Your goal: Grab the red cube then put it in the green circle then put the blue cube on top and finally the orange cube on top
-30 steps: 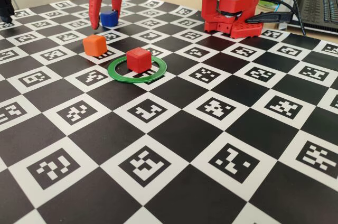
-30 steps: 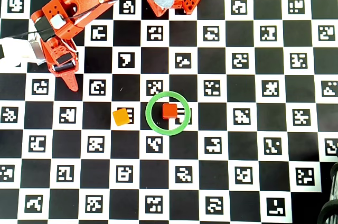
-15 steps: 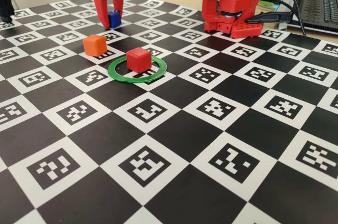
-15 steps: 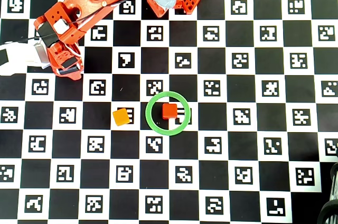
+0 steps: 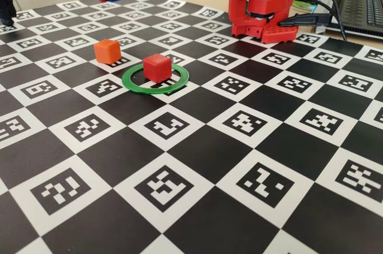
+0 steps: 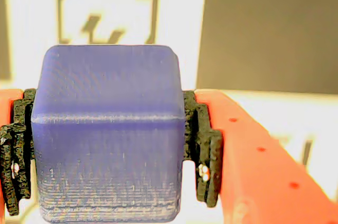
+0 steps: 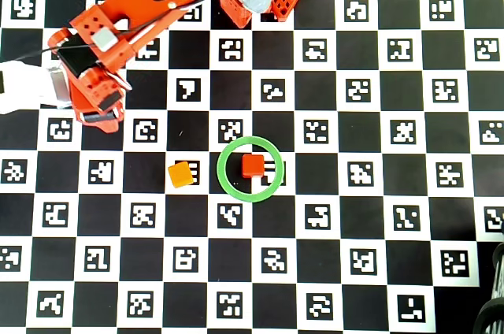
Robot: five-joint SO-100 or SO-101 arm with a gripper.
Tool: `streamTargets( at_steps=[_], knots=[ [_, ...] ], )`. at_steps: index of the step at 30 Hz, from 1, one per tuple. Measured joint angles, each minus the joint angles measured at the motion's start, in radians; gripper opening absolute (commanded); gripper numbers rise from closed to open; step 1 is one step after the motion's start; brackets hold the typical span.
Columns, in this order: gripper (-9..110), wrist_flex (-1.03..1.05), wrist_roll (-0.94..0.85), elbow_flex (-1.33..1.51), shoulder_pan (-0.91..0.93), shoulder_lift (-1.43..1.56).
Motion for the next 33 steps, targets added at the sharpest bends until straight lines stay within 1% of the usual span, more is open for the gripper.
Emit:
streamTargets(
  at_steps=[8, 14, 18, 24, 33],
  knots=[
    [14, 0.075, 0.368, -0.032, -0.27, 0.028],
    [14, 0.074, 0.643, 0.015, -0.451, 0.034],
    [14, 0.04, 0.784, 0.071, -0.545, 0.037],
    [14, -0.018, 0.865, 0.17, -0.632, 0.086],
    [14, -0.156, 0.887, 0.341, -0.693, 0.187]
  ],
)
